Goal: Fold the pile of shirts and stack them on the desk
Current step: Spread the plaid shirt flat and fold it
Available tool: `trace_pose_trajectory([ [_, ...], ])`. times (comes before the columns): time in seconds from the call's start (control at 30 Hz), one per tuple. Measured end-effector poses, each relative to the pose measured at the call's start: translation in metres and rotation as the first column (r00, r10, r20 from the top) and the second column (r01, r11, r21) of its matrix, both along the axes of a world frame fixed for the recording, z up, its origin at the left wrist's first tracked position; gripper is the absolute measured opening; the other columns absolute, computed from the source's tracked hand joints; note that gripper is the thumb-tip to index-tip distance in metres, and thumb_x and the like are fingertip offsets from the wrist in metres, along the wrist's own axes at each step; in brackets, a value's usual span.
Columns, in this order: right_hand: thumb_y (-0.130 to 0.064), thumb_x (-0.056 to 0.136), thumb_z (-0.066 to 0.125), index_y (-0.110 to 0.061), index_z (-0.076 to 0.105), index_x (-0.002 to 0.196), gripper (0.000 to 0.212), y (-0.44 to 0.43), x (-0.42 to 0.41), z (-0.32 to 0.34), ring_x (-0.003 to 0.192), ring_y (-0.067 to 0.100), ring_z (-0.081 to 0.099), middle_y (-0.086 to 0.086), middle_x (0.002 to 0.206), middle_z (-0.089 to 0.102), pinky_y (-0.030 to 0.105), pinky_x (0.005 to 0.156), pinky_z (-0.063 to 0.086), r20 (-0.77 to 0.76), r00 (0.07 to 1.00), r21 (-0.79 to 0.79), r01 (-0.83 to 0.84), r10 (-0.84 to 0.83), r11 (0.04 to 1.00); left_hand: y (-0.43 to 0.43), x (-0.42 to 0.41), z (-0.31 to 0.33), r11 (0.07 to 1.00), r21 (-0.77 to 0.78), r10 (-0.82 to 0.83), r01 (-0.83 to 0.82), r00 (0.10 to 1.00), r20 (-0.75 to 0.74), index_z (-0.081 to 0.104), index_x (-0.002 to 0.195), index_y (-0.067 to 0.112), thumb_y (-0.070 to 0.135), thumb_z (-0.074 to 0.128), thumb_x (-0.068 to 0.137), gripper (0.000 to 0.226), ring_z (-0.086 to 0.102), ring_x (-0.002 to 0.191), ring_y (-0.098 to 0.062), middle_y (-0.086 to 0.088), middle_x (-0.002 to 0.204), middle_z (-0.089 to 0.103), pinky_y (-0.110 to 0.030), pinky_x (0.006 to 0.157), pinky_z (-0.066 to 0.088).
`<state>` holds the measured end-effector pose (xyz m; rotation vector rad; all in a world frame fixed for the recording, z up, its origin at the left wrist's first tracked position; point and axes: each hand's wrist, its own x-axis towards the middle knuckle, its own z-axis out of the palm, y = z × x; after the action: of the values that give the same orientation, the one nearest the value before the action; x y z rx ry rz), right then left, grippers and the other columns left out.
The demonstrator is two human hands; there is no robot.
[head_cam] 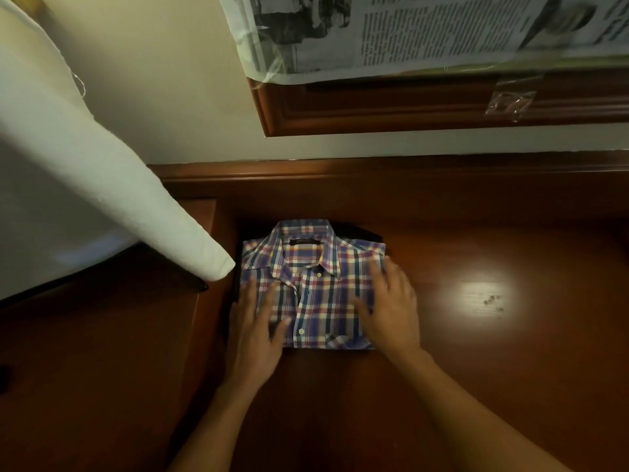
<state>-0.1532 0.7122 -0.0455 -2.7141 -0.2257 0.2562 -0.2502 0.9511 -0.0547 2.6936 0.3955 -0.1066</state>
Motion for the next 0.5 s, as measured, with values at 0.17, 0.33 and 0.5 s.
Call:
trace_pose_trajectory([
  [0.17,-0.076,0.098,0.007,-0.036,-0.013,0.159,0.076,0.012,-0.027,-0.032,0.149,0.024,-0.032,0.000,0.164,-0.029,0.056,0.122,-0.011,-0.151,0.909,-0.180,-0.411,0.388,0.893,-0.006,-0.005,-0.030,0.990,0.058,-0.102,0.128,0.936,-0.338,-0.030,0.152,0.039,0.075,0.013,0.096,0.079,-0.044,0.143,-0.019,0.007,0.155,-0.047,-0.053,0.122,-0.016],
  [0.33,-0.075,0.097,0.010,-0.036,-0.021,0.157,0.078,0.009,-0.029,-0.040,0.145,0.023,-0.039,-0.002,0.160,-0.039,0.054,0.124,-0.010,-0.292,0.887,-0.193,-0.421,0.358,0.886,-0.007,0.001,-0.022,0.993,0.010,-0.102,0.116,0.910,-0.402,-0.025,0.154,0.040,0.071,0.022,0.098,0.079,-0.041,0.144,-0.021,0.006,0.157,-0.044,-0.048,0.119,-0.020],
  [0.5,-0.065,0.102,0.020,-0.036,-0.008,0.160,0.071,-0.019,-0.036,0.018,0.151,0.017,-0.026,-0.005,0.167,-0.020,0.048,0.125,-0.010,-0.274,0.925,-0.029,-0.280,0.262,0.959,-0.020,-0.014,0.025,0.994,-0.114,-0.026,-0.007,0.958,-0.287,0.002,0.161,0.036,0.052,0.039,0.104,0.070,-0.013,0.155,-0.023,0.007,0.167,-0.018,-0.049,0.126,0.009],
])
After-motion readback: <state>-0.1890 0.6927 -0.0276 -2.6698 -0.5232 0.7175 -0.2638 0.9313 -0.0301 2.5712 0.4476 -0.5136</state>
